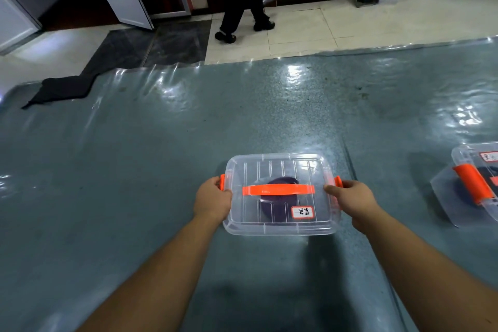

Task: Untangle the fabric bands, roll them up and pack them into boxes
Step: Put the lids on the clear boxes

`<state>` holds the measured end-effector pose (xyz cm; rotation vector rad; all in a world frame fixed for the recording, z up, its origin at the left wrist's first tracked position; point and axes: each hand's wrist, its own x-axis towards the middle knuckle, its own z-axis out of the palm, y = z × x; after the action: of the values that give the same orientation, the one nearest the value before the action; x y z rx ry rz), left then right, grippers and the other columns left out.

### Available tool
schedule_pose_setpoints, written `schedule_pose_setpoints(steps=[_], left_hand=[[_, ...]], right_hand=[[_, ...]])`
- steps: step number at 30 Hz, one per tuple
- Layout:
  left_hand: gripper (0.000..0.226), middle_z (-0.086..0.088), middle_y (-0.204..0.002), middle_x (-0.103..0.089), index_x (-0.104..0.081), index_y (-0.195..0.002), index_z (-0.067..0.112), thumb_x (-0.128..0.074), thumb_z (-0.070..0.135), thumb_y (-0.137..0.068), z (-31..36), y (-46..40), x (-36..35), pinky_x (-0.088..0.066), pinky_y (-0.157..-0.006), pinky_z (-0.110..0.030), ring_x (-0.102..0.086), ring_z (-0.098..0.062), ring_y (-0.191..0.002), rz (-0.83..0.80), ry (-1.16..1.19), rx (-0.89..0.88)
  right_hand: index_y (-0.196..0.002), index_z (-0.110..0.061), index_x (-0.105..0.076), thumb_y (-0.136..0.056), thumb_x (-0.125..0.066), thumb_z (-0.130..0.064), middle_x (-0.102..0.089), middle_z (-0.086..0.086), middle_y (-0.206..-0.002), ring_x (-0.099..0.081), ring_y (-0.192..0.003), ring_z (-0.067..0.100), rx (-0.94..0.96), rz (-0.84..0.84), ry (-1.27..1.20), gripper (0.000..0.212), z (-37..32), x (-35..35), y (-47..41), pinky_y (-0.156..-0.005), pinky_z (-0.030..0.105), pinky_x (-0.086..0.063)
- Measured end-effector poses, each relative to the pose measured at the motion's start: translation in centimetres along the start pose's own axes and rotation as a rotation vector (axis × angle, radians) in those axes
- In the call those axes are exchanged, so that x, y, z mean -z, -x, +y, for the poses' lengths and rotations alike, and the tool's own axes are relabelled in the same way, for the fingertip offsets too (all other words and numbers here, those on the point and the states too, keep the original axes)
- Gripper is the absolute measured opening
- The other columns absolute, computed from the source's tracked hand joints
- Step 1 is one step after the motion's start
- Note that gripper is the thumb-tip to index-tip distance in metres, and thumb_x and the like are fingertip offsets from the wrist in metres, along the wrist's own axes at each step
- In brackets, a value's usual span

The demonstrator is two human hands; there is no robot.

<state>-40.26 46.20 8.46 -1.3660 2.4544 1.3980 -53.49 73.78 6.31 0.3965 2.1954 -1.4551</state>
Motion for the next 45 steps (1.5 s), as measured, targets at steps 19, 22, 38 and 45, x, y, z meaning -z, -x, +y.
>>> schedule_pose_setpoints(steps=[19, 22, 38, 45], left_hand=[[0.018, -0.011, -0.079, -0.072, -0.073, -0.086, 0.007, -0.057, 0.003, -0.079, 1.0, 0.1, 0.1, -0.056, -0.066, -0.040, -0.069, -0.034, -0.079, 0.038, -0.189, -0.043], [0.007, -0.003, -0.082, -0.068, -0.067, -0.090, 0.012, -0.063, 0.011, -0.085, 1.1, 0.2, 0.0, -0.048, -0.061, -0.034, -0.065, -0.026, -0.076, 0.021, -0.159, -0.026], [0.016, -0.004, -0.083, -0.073, -0.075, -0.093, 0.016, -0.061, 0.011, -0.089, 0.8, -0.1, -1.1, -0.049, -0.066, -0.031, -0.068, -0.030, -0.080, 0.085, -0.155, -0.036], [0.012, 0.000, -0.072, -0.063, -0.067, -0.083, 0.013, -0.058, 0.012, -0.091, 0.6, -0.2, -1.4, -0.038, -0.055, -0.030, -0.057, -0.026, -0.068, 0.104, -0.201, -0.050]], right_hand=[[-0.095, -0.010, -0.068, -0.093, -0.066, -0.020, -0.066, 0.008, -0.082, -0.062, -0.077, 0.031, 0.181, 0.171, 0.407, 0.010, -0.2, -1.6, 0.7, -0.069, 0.032, -0.045], [-0.098, -0.008, -0.069, -0.094, -0.066, -0.019, -0.069, 0.009, -0.084, -0.064, -0.080, 0.032, 0.182, 0.162, 0.405, 0.012, -0.3, -1.6, 0.8, -0.072, 0.034, -0.049], [-0.102, -0.009, -0.071, -0.093, -0.066, -0.021, -0.070, 0.008, -0.087, -0.067, -0.082, 0.032, 0.159, 0.172, 0.405, 0.015, -0.6, -1.6, 1.1, -0.078, 0.038, -0.056], [-0.099, -0.010, -0.068, -0.095, -0.062, -0.018, -0.062, 0.006, -0.083, -0.056, -0.077, 0.029, 0.178, 0.198, 0.481, 0.011, -1.0, -2.0, 1.5, -0.072, 0.030, -0.042]])
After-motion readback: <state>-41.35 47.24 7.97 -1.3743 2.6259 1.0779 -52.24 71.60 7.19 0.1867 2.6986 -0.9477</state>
